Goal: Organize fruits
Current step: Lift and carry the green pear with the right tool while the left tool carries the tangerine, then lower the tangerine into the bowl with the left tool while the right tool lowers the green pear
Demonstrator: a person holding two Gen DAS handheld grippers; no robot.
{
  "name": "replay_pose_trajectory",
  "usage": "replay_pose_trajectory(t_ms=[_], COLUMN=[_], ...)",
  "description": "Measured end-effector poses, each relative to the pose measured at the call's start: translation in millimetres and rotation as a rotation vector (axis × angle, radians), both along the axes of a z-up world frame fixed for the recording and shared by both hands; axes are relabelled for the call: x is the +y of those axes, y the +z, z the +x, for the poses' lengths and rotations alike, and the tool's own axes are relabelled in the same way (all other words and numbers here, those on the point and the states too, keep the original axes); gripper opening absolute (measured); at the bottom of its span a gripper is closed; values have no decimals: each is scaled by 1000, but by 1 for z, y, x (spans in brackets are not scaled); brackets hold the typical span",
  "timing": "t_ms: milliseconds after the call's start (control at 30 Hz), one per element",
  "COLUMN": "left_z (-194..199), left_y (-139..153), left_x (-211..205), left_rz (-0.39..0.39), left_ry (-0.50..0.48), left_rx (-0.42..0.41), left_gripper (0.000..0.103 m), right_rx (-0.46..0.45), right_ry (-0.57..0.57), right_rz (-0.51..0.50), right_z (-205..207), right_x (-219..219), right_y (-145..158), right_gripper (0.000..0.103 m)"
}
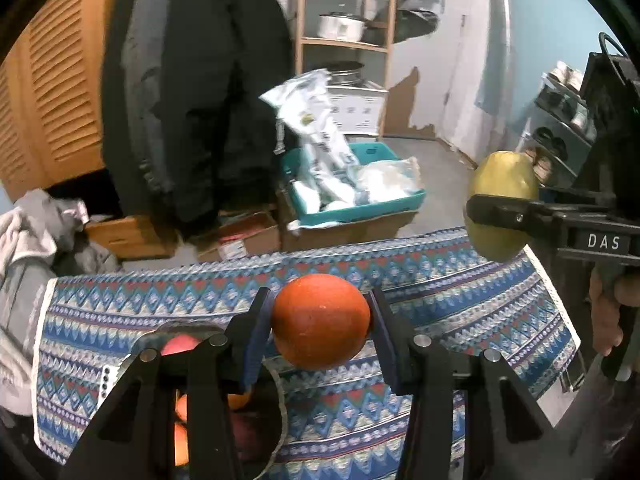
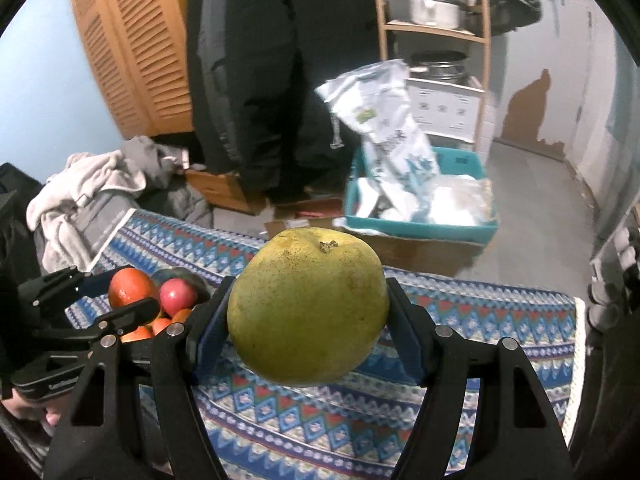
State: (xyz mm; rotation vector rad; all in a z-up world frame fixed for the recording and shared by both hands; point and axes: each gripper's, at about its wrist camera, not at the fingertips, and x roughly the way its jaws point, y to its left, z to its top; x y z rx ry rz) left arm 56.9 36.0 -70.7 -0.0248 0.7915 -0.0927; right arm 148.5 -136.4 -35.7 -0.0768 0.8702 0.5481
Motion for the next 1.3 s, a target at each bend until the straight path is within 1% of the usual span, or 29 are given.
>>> replay_pose_trajectory(t_ms=[133, 233, 300, 633, 700, 800, 1067, 1167, 1300], left_z=[-6, -9, -13, -23, -24, -24, -25, -24, -23], left_y=[-6, -12, -16, -42, -50, -66, -107, -122, -137], left_x=[30, 50, 63, 120, 128, 141, 161, 163, 167], left_rz=[-2, -18, -11, -59, -62, -95, -108, -87, -121], left_ry=[54, 94, 121, 237, 258, 277, 319, 324, 330], left_rx=[10, 28, 37, 97, 114, 154, 255, 286, 326], left_gripper=[48, 49, 48, 48, 48, 48, 49, 49, 49], right_rx=[12, 20, 29, 71, 87, 107, 155, 176, 196], right_ry=[45, 79, 105, 214, 235, 261, 305, 315, 326], right_rz=[1, 2, 3, -19, -20, -21, -54, -61, -84], right_z=[4, 6, 7, 10, 10, 9, 2, 0, -5], right_x=[27, 48, 64, 129, 142, 155, 184, 191, 203], right_y=[-3, -5, -7, -21, -26, -33, -55, -62, -73], right_gripper=[72, 72, 72, 72, 72, 72, 72, 72, 72])
